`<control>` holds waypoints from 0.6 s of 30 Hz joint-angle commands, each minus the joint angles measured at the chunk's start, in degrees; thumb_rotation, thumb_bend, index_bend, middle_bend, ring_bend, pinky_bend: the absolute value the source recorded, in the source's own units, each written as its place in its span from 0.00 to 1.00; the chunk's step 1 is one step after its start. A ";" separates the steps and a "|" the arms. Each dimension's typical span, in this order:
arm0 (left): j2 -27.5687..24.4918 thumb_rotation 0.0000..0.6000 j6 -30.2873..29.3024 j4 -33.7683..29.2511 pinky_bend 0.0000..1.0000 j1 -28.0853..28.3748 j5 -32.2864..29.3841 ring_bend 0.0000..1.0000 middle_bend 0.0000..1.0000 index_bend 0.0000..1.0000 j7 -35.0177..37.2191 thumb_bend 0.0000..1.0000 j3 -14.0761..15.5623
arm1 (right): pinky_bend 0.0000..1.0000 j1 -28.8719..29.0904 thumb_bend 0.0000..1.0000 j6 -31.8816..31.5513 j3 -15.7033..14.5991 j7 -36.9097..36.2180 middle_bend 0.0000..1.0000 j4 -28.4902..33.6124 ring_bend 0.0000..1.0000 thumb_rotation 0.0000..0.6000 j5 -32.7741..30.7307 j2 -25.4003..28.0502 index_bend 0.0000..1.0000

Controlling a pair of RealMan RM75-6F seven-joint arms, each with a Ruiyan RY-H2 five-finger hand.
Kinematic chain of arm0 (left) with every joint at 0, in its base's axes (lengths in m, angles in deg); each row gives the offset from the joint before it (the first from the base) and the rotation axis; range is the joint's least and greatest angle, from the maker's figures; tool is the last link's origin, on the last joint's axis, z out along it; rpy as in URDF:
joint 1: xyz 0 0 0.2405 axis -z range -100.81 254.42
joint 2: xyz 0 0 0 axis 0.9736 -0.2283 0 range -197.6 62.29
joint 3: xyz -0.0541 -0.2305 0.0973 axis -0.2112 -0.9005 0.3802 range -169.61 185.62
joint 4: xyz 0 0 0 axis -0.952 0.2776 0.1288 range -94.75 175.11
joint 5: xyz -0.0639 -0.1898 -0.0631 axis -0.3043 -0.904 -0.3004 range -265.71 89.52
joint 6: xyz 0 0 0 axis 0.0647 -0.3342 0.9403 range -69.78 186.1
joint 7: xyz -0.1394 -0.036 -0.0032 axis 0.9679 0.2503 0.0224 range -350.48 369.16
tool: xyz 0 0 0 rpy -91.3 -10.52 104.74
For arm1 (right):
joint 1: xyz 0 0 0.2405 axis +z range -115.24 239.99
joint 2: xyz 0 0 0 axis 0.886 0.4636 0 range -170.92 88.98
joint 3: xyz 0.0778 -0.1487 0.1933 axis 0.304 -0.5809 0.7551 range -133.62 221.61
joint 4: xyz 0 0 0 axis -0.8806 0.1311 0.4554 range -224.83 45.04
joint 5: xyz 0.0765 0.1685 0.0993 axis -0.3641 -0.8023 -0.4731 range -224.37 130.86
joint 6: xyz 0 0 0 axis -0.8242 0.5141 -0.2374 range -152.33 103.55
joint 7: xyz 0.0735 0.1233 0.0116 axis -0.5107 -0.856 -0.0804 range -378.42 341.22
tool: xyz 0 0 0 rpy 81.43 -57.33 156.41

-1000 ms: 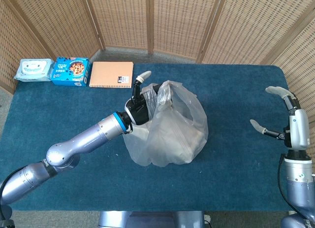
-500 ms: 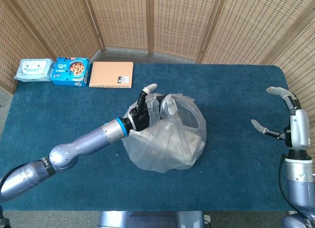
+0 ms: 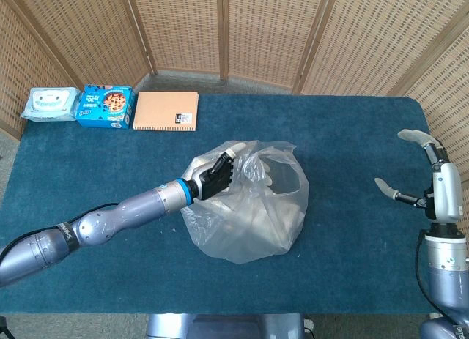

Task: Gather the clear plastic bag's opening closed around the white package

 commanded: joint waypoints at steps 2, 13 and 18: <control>0.23 0.00 -1.23 -0.06 0.22 1.59 1.04 0.26 0.40 0.34 -1.13 0.26 1.46 | 0.11 0.02 0.12 0.03 0.07 -0.06 0.26 -0.05 0.18 1.00 -0.02 0.02 0.22; 6.34 0.00 -5.60 -0.65 0.21 4.74 0.99 0.26 0.40 0.34 -0.66 0.24 0.51 | 0.11 -0.74 0.12 -0.68 -0.31 -0.65 0.26 -0.20 0.18 1.00 0.43 0.24 0.22; 9.31 0.00 -7.62 -0.20 0.20 6.39 -0.34 0.26 0.40 0.34 1.00 0.24 0.13 | 0.11 -0.58 0.12 -0.37 0.06 -1.04 0.26 -0.53 0.18 1.00 0.01 0.39 0.22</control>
